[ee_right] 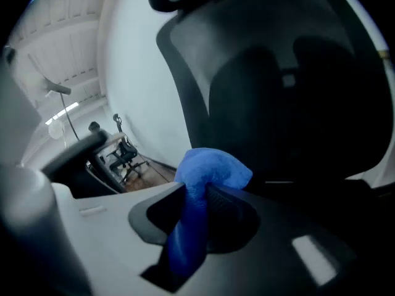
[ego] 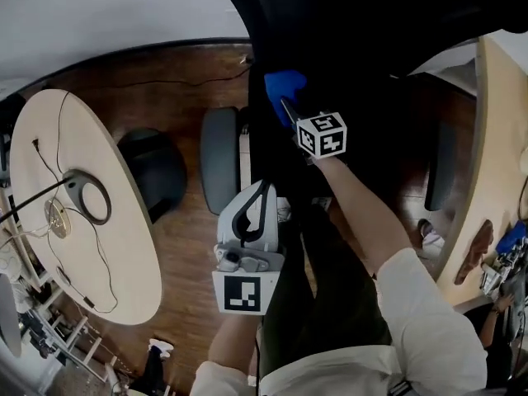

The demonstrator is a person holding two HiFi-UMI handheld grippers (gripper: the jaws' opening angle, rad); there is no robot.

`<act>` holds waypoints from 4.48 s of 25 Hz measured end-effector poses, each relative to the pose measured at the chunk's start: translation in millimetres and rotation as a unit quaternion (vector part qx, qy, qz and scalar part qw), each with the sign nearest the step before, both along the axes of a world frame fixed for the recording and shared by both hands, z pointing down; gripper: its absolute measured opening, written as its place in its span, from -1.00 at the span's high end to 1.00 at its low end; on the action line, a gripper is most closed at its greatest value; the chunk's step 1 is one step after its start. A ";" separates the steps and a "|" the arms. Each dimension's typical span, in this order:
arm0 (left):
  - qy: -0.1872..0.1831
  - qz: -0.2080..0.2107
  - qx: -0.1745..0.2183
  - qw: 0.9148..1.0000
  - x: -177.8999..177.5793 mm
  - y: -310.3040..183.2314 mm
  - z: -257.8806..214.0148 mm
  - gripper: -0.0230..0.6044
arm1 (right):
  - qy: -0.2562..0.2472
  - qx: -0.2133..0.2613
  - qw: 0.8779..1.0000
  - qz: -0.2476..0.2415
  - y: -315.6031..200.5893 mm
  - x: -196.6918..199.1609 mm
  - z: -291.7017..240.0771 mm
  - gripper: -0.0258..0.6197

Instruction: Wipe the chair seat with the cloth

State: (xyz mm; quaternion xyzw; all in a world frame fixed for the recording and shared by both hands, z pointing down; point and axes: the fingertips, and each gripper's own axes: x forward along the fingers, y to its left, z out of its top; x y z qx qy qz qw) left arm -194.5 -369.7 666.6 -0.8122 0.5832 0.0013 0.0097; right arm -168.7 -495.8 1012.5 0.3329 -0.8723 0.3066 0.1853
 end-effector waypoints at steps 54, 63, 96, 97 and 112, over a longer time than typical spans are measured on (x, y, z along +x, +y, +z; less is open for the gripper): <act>0.029 0.065 -0.036 0.997 58.6 12.6 41.6 0.92 | 0.175 -0.127 0.960 0.175 8.4 274.8 124.2 0.63; 0.032 0.077 -0.040 0.996 72.6 11.4 40.3 0.92 | 0.124 -0.108 0.968 0.188 13.9 261.6 95.8 0.63; 0.048 0.031 -0.078 0.995 61.6 58.8 83.7 0.92 | 0.157 0.033 0.969 0.186 105.1 337.0 112.4 0.64; 0.048 0.028 -0.079 0.995 60.0 61.2 85.4 0.92 | 0.144 0.044 0.971 0.185 107.5 325.1 103.0 0.64; 0.044 -0.015 -0.092 0.995 2.6 93.0 125.2 0.92 | 0.080 0.065 0.994 0.026 257.4 -8.8 137.2 0.64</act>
